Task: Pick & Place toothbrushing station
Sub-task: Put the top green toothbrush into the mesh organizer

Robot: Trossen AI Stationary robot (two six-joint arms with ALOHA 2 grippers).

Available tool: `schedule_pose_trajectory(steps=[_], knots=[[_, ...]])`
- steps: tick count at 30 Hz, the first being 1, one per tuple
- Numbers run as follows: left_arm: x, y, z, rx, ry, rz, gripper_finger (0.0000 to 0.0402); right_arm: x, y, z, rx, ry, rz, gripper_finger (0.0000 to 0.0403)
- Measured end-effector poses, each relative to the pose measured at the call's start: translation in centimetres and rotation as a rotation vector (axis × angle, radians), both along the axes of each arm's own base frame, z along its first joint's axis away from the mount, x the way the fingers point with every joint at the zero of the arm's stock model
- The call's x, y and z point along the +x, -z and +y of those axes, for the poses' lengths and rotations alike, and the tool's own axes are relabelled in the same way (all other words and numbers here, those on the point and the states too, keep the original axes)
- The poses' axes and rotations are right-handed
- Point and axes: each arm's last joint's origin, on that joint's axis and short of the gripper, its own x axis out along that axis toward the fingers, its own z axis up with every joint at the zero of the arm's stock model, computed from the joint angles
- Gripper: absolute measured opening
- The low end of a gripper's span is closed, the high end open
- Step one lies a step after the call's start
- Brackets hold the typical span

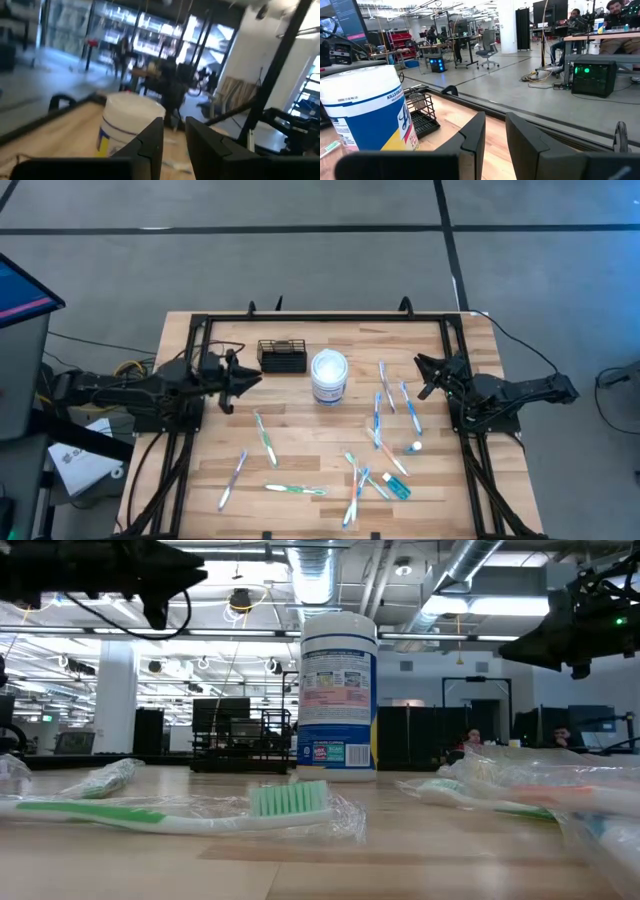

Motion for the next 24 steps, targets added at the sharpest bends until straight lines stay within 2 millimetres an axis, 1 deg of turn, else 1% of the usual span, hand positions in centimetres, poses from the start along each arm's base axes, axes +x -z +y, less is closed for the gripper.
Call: schedule_pose_trajectory(steps=[4, 8, 11, 14, 17, 20, 24], knots=[[1.0, -1.3, -0.1, -0.094, 0.069, 0.083, 0.0062, 0.0, 0.0, 0.0, -0.001, 0.000, 0.001, 0.0069], [1.9, -2.0, -0.7, -0.176, 0.172, 0.140, 0.0051, 0.0, 0.0, 0.0, -0.001, 0.000, 0.001, 0.0069], [2.2, -2.2, -1.3, -0.302, 0.271, 0.154, 0.0044, 0.0, 0.0, 0.0, -0.001, 0.000, 0.001, 0.0069], [2.3, -2.0, -2.0, -0.439, 0.356, 0.187, 0.0039, 0.0, 0.0, 0.0, -0.001, 0.000, 0.001, 0.0069], [2.4, -1.4, -2.8, -0.534, 0.392, 0.260, 0.0035, 0.0, 0.0, 0.0, -0.001, 0.000, 0.000, 0.0069], [2.6, -0.3, -3.4, -0.657, 0.379, 0.365, 0.0032, 0.0, -0.1, 0.0, 0.000, 0.000, -0.004, 0.0069], [2.9, 1.4, -4.0, -0.787, 0.303, 0.515, 0.0023, 0.0, -0.1, 0.0, 0.002, 0.000, -0.012, 0.0069]])
